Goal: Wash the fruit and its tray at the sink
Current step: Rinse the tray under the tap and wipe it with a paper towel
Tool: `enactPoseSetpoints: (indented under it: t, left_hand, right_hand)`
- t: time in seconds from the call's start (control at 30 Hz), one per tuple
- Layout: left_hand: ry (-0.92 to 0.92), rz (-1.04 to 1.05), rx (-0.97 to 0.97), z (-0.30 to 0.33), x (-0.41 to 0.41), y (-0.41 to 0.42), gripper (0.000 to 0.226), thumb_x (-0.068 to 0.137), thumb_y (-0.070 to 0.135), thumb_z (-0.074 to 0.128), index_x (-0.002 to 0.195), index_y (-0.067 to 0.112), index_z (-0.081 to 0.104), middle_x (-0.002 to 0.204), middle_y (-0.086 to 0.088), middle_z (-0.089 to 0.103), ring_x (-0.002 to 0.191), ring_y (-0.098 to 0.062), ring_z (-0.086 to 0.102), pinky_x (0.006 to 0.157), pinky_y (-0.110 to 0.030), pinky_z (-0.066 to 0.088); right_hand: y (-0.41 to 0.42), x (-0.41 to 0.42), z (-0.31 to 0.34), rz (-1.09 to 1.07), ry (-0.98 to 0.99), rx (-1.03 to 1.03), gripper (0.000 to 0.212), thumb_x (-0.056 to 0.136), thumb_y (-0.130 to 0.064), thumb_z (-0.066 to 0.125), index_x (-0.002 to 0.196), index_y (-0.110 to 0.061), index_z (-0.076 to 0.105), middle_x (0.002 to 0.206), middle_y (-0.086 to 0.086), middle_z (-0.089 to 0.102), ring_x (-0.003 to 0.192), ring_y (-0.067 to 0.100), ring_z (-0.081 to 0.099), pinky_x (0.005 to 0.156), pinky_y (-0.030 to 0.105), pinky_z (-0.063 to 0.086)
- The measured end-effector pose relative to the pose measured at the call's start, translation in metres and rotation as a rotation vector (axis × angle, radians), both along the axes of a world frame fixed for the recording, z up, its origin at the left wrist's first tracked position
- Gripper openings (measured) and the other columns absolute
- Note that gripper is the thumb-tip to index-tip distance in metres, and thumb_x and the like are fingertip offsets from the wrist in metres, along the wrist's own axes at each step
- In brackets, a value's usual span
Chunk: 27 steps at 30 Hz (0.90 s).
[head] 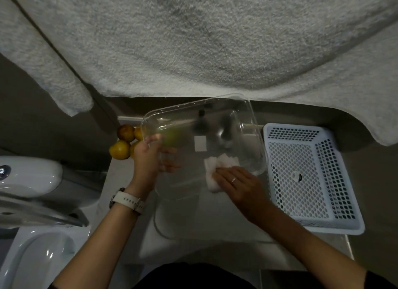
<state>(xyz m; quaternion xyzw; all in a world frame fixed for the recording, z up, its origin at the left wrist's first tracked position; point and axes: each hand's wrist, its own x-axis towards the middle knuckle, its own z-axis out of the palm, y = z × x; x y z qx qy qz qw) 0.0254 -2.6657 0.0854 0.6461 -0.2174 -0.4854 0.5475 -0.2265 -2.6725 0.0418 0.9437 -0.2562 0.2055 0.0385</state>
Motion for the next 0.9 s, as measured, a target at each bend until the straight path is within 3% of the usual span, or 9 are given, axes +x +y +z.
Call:
enactPoseSetpoints:
  t: [0.1,0.27,0.37,0.47,0.57,0.63,0.73,0.8,0.9]
  left_hand:
    - [-0.03,-0.02,0.016,0.003,0.014,0.003,0.016,0.101,0.013,0.044,0.11,0.02,0.056,0.086,-0.015,0.07,0.056,-0.029,0.068,0.043,-0.033,0.055]
    - [-0.036,-0.073,0.031,0.005,0.022,0.0,0.021,0.1,0.012,0.044,0.117,0.016,0.055,0.082,-0.011,0.072,0.058,-0.03,0.07,0.046,-0.036,0.057]
    - [-0.016,-0.148,0.035,0.005,0.027,0.0,0.029,0.099,0.031,0.052,0.122,0.015,0.057,0.085,-0.007,0.075,0.069,-0.03,0.073,0.053,-0.035,0.058]
    - [0.049,-0.233,0.029,0.01,0.031,0.004,0.043,0.087,0.058,0.051,0.117,0.029,0.064,0.1,-0.004,0.075,0.087,-0.028,0.073,0.061,-0.035,0.058]
    - [0.17,-0.189,0.039,0.012,0.024,0.021,0.068,0.08,0.074,0.04,0.13,0.032,0.056,0.124,-0.008,0.066,0.105,-0.027,0.068,0.079,-0.048,0.054]
    - [0.16,-0.174,0.019,0.008,0.009,0.04,0.08,0.075,0.082,0.04,0.136,0.031,0.05,0.128,-0.007,0.064,0.112,-0.028,0.065,0.092,-0.057,0.047]
    - [0.162,-0.224,-0.011,0.002,-0.024,0.066,0.066,0.074,0.073,0.047,0.128,0.036,0.052,0.124,-0.002,0.067,0.112,-0.025,0.066,0.1,-0.06,0.041]
    - [0.142,-0.258,0.008,0.0,-0.044,0.07,0.05,0.076,0.066,0.053,0.117,0.038,0.056,0.121,0.002,0.068,0.11,-0.021,0.067,0.1,-0.057,0.042]
    - [0.128,-0.2,0.018,-0.001,-0.063,0.065,0.045,0.071,0.063,0.063,0.108,0.039,0.058,0.114,0.004,0.07,0.105,-0.018,0.068,0.095,-0.05,0.048]
  right_hand:
    - [-0.015,-0.028,0.0,-0.043,0.039,0.0,0.051,0.077,-0.01,0.071,0.124,-0.006,0.05,0.115,0.017,0.066,0.106,0.028,0.064,0.1,0.037,0.043]
    - [-0.025,-0.043,0.005,-0.037,0.065,-0.034,0.052,0.075,-0.007,0.076,0.121,-0.005,0.052,0.112,0.017,0.067,0.104,0.029,0.064,0.096,0.039,0.048]
    - [-0.023,-0.038,0.009,-0.046,0.015,-0.053,0.044,0.079,-0.007,0.074,0.118,-0.004,0.053,0.107,0.016,0.067,0.099,0.028,0.063,0.091,0.038,0.05]
    - [-0.012,-0.035,0.01,-0.086,-0.033,-0.051,0.038,0.083,-0.009,0.069,0.118,-0.005,0.054,0.105,0.015,0.068,0.096,0.027,0.064,0.094,0.035,0.047]
    - [-0.002,-0.026,0.012,-0.166,-0.095,-0.037,0.036,0.084,-0.012,0.066,0.118,-0.005,0.054,0.105,0.016,0.069,0.097,0.027,0.065,0.096,0.034,0.043]
    - [0.003,-0.016,0.013,-0.222,-0.136,-0.033,0.031,0.088,-0.013,0.06,0.116,-0.004,0.058,0.105,0.017,0.07,0.097,0.028,0.067,0.095,0.034,0.044]
    - [0.011,0.003,0.014,-0.284,-0.183,-0.005,0.028,0.087,-0.016,0.057,0.11,-0.001,0.065,0.101,0.017,0.071,0.092,0.028,0.068,0.089,0.035,0.05]
    - [0.018,0.02,0.011,-0.303,-0.214,0.015,0.026,0.088,-0.014,0.056,0.107,0.0,0.067,0.097,0.016,0.071,0.087,0.029,0.068,0.082,0.037,0.054]
    - [0.027,0.041,0.007,-0.314,-0.228,0.044,0.026,0.083,-0.014,0.065,0.105,0.0,0.07,0.097,0.015,0.071,0.086,0.029,0.069,0.081,0.037,0.055]
